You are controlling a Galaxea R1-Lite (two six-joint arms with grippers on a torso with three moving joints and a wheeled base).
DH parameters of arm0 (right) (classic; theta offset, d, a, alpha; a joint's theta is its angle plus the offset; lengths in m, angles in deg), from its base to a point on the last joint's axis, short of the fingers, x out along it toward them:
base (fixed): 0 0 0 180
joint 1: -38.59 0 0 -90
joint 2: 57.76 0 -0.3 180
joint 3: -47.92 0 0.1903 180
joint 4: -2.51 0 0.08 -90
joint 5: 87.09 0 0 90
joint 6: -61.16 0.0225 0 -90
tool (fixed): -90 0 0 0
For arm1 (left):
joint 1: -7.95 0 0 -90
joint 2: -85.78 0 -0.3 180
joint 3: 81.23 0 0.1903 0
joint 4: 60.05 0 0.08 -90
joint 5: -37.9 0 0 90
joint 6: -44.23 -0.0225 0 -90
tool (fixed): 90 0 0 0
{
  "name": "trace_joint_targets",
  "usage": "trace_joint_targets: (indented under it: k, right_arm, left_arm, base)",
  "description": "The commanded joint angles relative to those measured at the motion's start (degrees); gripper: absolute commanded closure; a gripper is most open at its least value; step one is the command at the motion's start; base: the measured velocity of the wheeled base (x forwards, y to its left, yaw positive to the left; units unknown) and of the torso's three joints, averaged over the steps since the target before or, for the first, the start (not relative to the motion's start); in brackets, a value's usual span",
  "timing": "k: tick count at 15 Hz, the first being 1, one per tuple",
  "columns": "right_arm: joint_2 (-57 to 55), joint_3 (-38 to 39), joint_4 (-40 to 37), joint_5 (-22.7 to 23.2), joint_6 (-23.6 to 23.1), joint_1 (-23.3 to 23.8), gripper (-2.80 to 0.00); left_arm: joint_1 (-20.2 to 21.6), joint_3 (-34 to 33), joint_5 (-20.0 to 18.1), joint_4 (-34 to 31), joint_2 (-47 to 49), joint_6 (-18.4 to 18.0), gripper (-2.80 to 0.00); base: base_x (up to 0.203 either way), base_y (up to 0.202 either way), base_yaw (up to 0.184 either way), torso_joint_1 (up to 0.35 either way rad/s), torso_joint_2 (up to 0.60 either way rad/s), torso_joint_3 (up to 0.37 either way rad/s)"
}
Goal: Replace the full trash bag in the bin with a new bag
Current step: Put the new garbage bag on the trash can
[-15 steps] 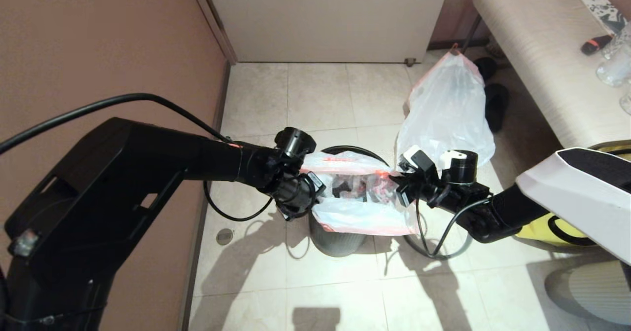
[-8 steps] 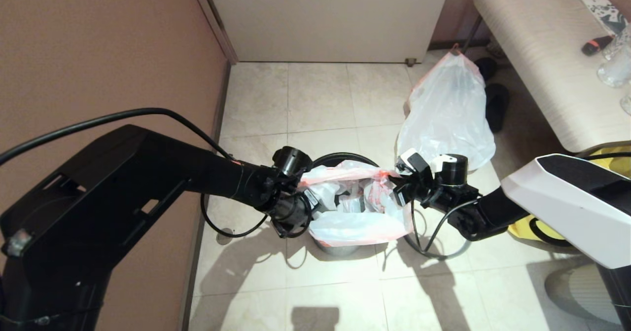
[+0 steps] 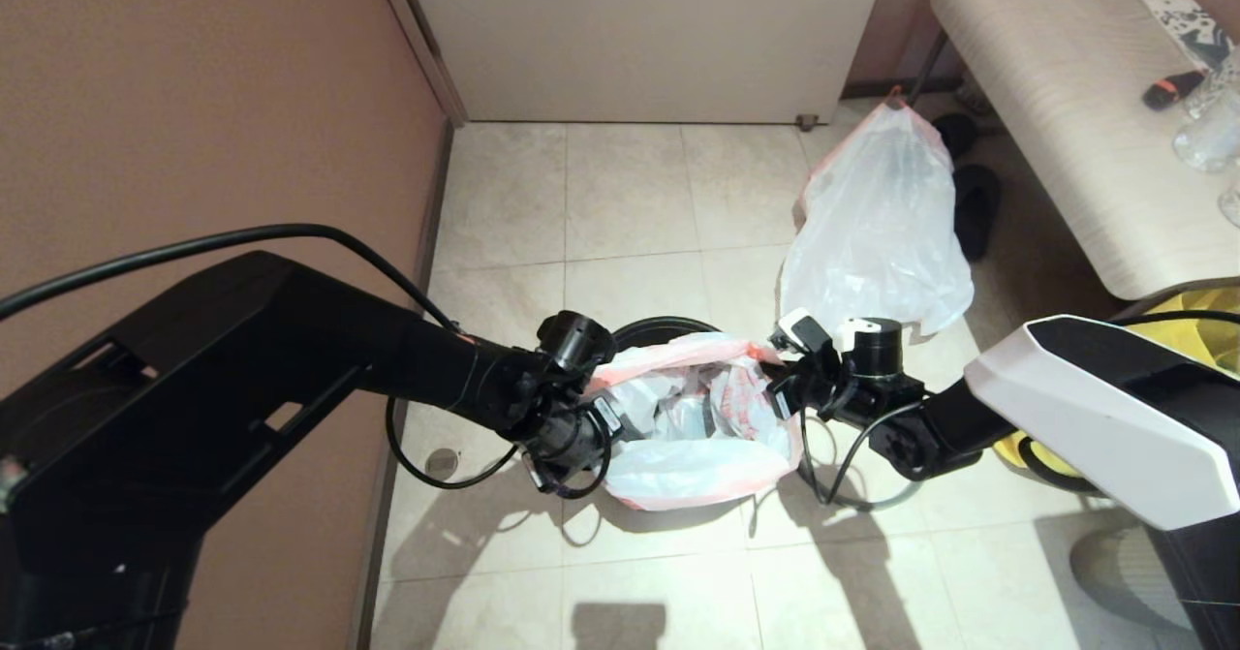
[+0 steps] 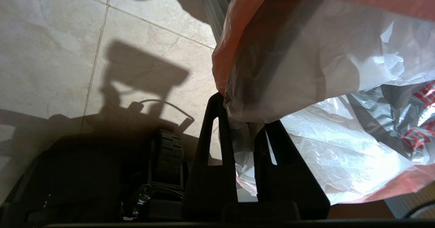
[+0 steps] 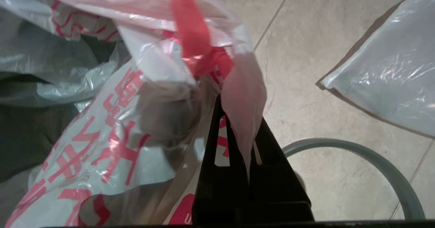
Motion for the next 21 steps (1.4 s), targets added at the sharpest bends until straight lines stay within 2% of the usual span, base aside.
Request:
trace_joint_targets:
  k: [1,5,7,9,11,12,16,19,21]
  right_arm:
    - [-1.73,0.34,-2.18,0.27,-1.49,-0.06,0.00]
    - [1.05,0.99,-9.93,0.22,-1.21,-1.08,0.00]
    - [5.11,1.16,-13.54,0.24,1.10,-1.19,0.00]
    - [7.31,1.82,-14.70,0.78,4.12,-1.71,0.00]
    - [7.22,1.88,-14.68,1.28,4.31,-2.35,0.00]
    - [7.20,1.88,-14.62,1.28,4.29,-2.36,0.00]
    - [6.78,1.44,-14.54,1.48,5.30,-1.92,0.00]
    - [7.07,1.84,-14.41,2.07,4.70,-1.85,0.00]
    - [7.21,2.35,-14.30,1.98,2.18,-1.35,0.00]
  left_arm:
    - [-0.10,-0.02,0.11,0.06,-0.67,-0.16,0.00]
    - [0.50,0.67,0.46,1.20,-0.94,-0.60,0.00]
    - [1.39,1.64,0.55,1.27,-0.68,-2.16,0.00]
    - [2.00,3.31,0.55,1.20,-0.07,-2.51,0.00]
    - [2.01,3.87,0.55,1.29,-0.09,-2.53,0.00]
    - [2.01,4.63,0.47,1.29,0.27,-2.53,-2.80]
    - [0.49,12.57,0.46,0.54,2.82,-2.45,-2.80]
    - [-0.53,10.92,0.46,0.47,1.45,-2.44,-2.80]
    - [-0.22,7.21,0.97,0.54,-0.83,-2.52,-2.80]
  base:
    - [0.000,0.000,0.000,0.000,0.00,0.000]
    - [0.000,0.000,0.000,0.000,0.00,0.000]
    - [0.000,0.000,0.000,0.000,0.00,0.000]
    - [0.000,0.000,0.000,0.000,0.00,0.000]
    - [0.000,0.000,0.000,0.000,0.00,0.000]
    - [0.000,0.000,0.000,0.000,0.00,0.000]
    - [0.000,0.000,0.000,0.000,0.00,0.000]
    - [0.000,0.000,0.000,0.000,0.00,0.000]
    - [0.000,0.000,0.000,0.000,0.00,0.000]
